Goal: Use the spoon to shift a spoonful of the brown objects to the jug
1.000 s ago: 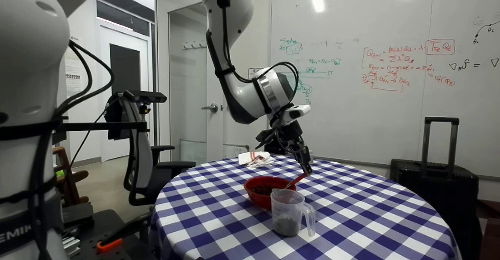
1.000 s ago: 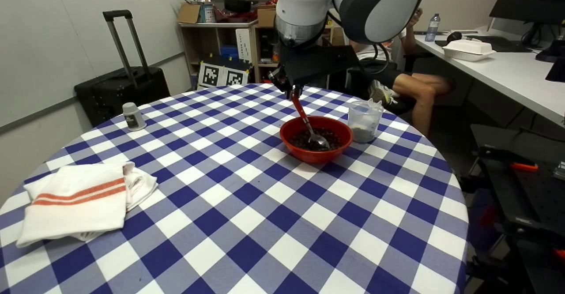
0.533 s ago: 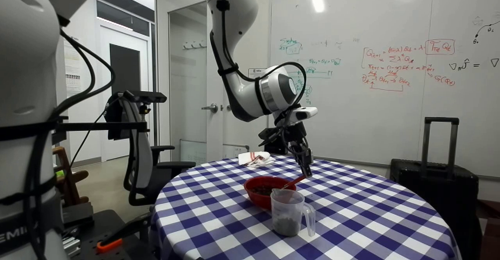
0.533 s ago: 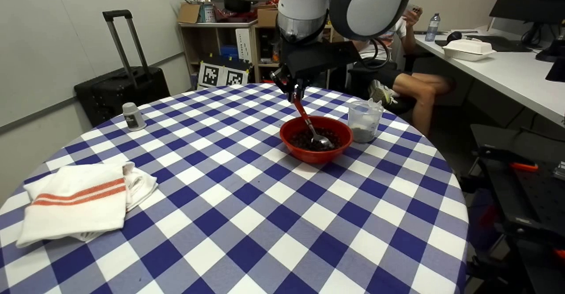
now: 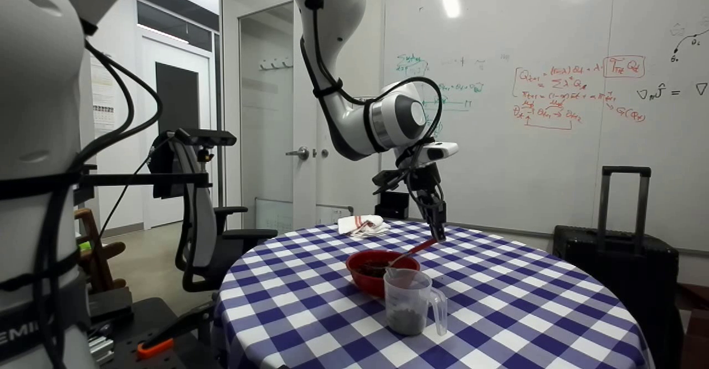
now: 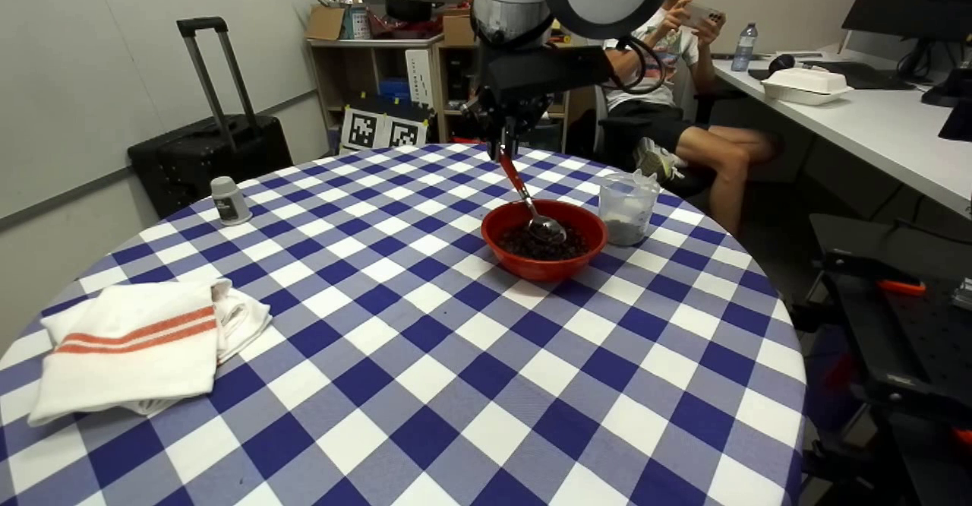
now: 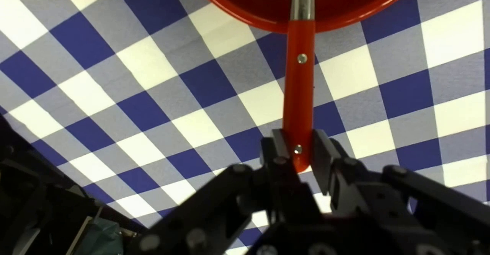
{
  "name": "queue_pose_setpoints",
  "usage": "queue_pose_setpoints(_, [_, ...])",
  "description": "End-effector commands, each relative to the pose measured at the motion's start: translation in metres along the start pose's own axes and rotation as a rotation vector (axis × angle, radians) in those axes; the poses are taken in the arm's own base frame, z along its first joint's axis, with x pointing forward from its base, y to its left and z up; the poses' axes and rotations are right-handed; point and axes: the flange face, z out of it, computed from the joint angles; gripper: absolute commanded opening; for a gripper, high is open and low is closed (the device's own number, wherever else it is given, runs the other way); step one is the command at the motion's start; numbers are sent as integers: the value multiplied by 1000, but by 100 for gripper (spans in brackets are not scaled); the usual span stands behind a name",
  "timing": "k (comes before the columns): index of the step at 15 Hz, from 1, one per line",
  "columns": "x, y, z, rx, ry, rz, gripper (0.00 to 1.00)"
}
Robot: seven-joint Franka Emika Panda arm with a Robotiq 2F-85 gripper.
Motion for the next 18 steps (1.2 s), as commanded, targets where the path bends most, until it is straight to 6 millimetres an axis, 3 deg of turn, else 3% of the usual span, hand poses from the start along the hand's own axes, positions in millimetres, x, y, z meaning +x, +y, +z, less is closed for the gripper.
queue_pose_setpoints(1, [10, 5, -17, 21, -32, -24, 5])
queue_pose_setpoints(9, [32, 35, -37, 38, -40, -19, 5])
queue_pose_setpoints(18, [45, 94, -19, -13, -53, 36, 5])
